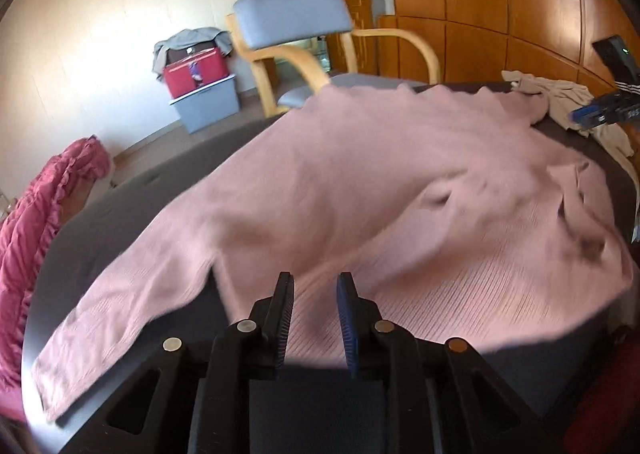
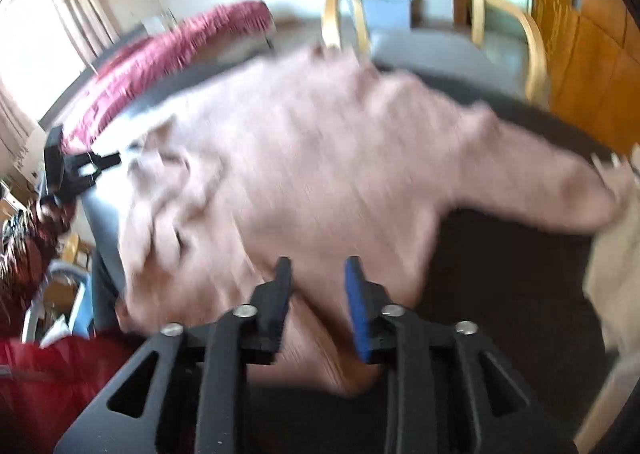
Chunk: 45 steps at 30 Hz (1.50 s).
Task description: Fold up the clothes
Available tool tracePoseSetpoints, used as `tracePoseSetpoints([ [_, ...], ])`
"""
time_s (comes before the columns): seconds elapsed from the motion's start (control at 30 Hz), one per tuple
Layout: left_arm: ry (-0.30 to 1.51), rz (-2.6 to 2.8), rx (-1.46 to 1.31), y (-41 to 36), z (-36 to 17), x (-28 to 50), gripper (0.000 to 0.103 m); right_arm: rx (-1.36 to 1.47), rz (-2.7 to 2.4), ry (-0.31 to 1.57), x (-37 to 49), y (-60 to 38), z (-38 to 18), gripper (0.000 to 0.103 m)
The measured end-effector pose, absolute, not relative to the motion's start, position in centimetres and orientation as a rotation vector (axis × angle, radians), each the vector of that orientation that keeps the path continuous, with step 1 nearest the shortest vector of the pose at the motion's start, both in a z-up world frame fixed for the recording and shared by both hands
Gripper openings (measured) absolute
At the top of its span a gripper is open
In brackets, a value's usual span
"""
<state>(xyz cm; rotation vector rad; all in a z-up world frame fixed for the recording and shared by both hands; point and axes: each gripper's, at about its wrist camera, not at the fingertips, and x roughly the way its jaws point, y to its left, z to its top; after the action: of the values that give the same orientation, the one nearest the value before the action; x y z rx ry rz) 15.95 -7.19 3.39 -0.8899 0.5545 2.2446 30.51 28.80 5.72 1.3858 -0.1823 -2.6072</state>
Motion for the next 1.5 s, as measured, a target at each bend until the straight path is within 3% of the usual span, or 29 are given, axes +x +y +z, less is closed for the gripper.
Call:
tracePoseSetpoints([
  [0.2, 0.667, 2.114, -0.838, 0.4, 3.0, 16.4, 0.022, 1.412, -2.557, -0.019, 21.7, 21.2, 1.2, 0.044],
  [0.33, 0.84, 2.048, -0.83, 3.3, 1.1, 16.2, 0.025, 1.458, -2.468, 0.001, 18.2, 17.6, -2.7, 0.045],
  [0.37, 0.889, 2.048, -0.835, 3.6, 0.4, 16.0, 0.025, 1.453, -2.473, -0.007, 17.8, 17.4, -3.3, 0.048],
  [0.43, 0.949, 2.05, -0.849, 3.8, -0.7, 15.3, 0.025, 1.391, -2.476, -0.04, 18.1, 17.4, -3.6, 0.067],
  [0.6, 0.794, 1.999, -0.897, 2.8, -1.5, 13.5, 0.024, 1.296, -2.506, 0.02, 19.3, 16.8, -4.2, 0.075],
  [0.73, 0.636, 1.988, -0.93, 1.5, -1.4, 13.0, 0.006, 1.307, -2.501, 0.073, 19.3, 16.3, -4.2, 0.082],
  [0.87, 0.526, 2.056, -0.89, -1.8, 0.3, 14.1, 0.004, 1.29, -2.505, -0.01, 19.0, 16.9, -4.2, 0.082],
  [1.13, 0.292, 2.168, -0.912, -14.1, 3.7, 15.5, 0.004, 1.313, -2.473, -0.48, 18.5, 21.3, -3.3, 0.082],
  [1.33, 0.21, 2.113, -0.972, -20.6, 2.4, 19.9, 0.005, 1.334, -2.465, -0.481, 18.5, 21.5, -3.1, 0.082],
  [1.5, 0.282, 2.01, -1.037, -21.6, 0.9, 23.1, 0.005, 1.369, -2.46, -0.377, 19.3, 21.1, -2.9, 0.082],
])
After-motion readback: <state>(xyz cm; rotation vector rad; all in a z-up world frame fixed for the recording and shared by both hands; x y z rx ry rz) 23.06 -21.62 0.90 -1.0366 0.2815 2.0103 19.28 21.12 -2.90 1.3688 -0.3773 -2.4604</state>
